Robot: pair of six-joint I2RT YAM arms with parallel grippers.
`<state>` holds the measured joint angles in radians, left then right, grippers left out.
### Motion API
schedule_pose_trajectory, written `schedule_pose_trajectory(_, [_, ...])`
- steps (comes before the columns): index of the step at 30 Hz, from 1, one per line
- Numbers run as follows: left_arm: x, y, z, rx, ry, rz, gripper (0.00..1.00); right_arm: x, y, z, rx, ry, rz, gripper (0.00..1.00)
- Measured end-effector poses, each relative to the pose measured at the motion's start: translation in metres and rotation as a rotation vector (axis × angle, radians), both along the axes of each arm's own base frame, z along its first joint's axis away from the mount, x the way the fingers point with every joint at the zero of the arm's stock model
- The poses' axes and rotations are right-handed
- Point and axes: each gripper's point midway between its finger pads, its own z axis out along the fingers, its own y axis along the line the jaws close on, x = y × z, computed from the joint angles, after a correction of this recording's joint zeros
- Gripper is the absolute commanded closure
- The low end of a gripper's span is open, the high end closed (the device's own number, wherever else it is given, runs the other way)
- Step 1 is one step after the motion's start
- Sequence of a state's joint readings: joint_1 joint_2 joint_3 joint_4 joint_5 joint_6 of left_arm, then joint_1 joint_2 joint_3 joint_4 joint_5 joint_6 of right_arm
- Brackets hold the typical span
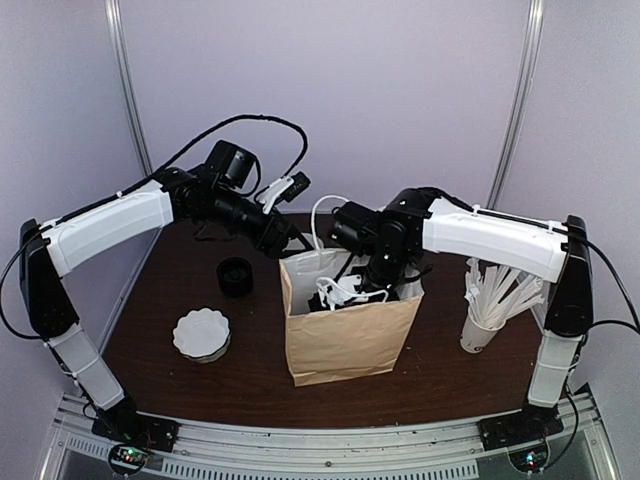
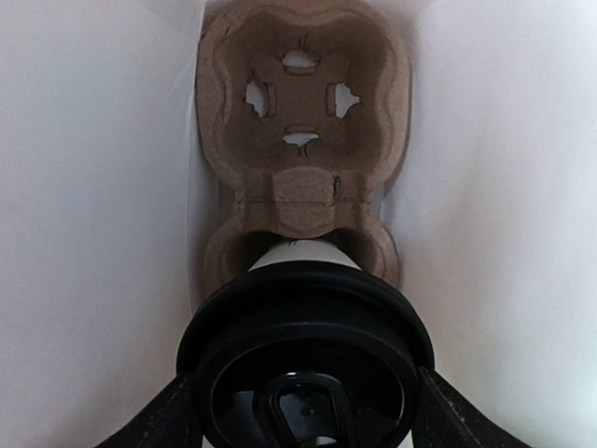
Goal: Pack the takeout coffee
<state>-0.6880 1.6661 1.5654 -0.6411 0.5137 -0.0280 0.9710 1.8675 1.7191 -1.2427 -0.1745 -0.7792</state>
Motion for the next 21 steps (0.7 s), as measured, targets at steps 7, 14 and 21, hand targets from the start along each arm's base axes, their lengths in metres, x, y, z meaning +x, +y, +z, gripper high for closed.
schedule_pose_trajectory(7, [-0.002,0.002,-0.003,0.013,0.012,0.0,0.19,0.012,0.011,0.029,0.053,-0.061,-0.006,0.01])
schedule_pose_trajectory(14, [-0.005,0.004,-0.006,0.029,0.02,-0.007,0.19,0.011,0.01,0.041,0.058,-0.065,-0.006,0.0])
schedule_pose_trajectory(21, [-0.012,0.01,-0.002,0.054,0.01,-0.035,0.18,0.011,0.011,0.064,0.087,-0.085,-0.002,0.0])
